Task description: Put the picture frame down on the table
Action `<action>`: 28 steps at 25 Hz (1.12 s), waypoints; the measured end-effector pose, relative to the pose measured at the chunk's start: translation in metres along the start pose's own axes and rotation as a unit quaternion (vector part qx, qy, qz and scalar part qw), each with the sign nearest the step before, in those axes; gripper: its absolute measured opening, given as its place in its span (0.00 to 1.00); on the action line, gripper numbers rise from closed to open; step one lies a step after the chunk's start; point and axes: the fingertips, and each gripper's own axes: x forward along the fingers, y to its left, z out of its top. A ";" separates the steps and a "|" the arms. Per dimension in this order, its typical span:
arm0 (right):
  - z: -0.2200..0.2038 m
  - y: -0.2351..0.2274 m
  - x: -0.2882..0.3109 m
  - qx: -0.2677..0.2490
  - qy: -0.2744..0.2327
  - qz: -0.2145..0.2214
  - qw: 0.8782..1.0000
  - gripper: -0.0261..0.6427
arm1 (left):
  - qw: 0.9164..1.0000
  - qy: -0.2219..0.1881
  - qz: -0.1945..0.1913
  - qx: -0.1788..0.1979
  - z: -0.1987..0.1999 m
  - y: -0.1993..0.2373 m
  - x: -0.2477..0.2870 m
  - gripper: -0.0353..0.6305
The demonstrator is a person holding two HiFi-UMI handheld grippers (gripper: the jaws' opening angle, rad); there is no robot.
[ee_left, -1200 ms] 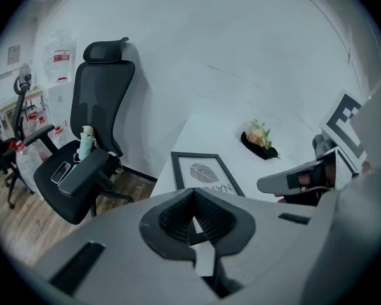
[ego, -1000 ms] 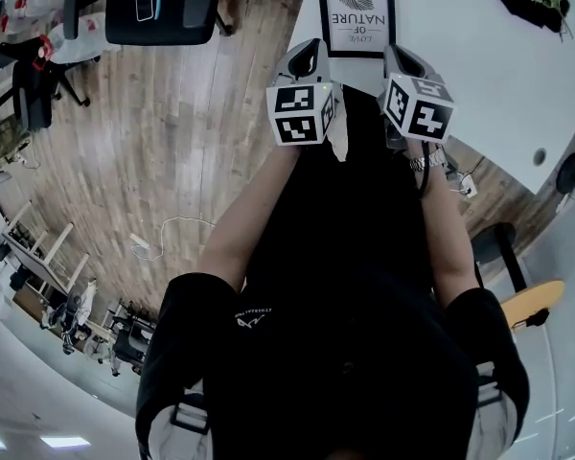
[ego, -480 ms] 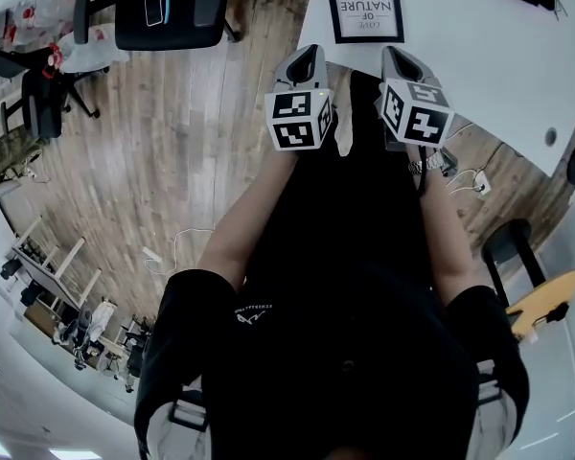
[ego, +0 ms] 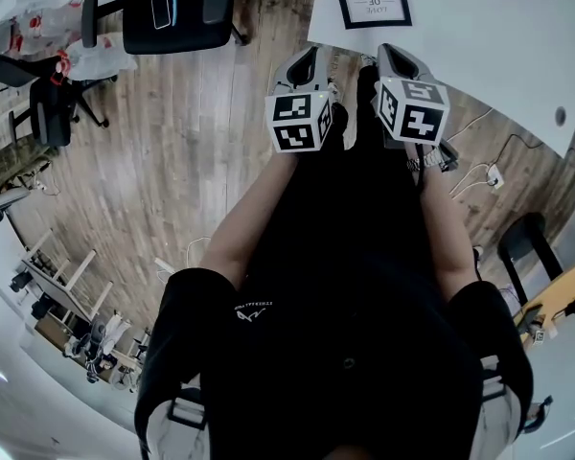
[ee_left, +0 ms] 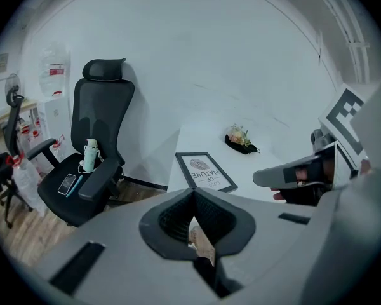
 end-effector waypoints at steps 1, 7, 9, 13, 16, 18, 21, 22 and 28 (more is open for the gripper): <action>-0.001 0.004 -0.002 -0.002 -0.003 -0.001 1.000 0.04 | 1.000 -0.003 -0.001 0.001 -0.001 0.001 -0.004 0.06; -0.007 0.025 -0.017 -0.008 -0.017 0.000 1.000 0.04 | 1.000 -0.026 -0.001 0.003 0.001 0.008 -0.031 0.06; -0.009 0.030 -0.024 -0.012 -0.022 0.000 1.000 0.04 | 0.999 -0.034 0.000 0.004 0.005 0.010 -0.038 0.06; -0.008 0.039 -0.035 -0.026 -0.030 -0.001 0.999 0.04 | 0.998 -0.057 -0.001 0.005 0.017 0.011 -0.053 0.06; -0.002 0.047 -0.044 -0.037 -0.040 0.000 0.999 0.04 | 0.997 -0.079 -0.005 0.016 0.032 0.007 -0.067 0.06; 0.005 0.051 -0.053 -0.042 -0.053 0.001 0.998 0.04 | 0.995 -0.096 -0.009 0.024 0.043 0.003 -0.076 0.06; 0.022 0.058 -0.071 -0.044 -0.082 0.003 0.996 0.04 | 0.992 -0.121 -0.012 0.024 0.061 -0.002 -0.091 0.06; 0.028 0.060 -0.079 -0.045 -0.093 0.002 0.995 0.04 | 0.991 -0.128 -0.012 0.025 0.067 -0.003 -0.096 0.06; 0.069 0.065 -0.124 -0.039 -0.161 0.003 0.986 0.04 | 0.979 -0.194 -0.023 0.053 0.113 -0.022 -0.132 0.06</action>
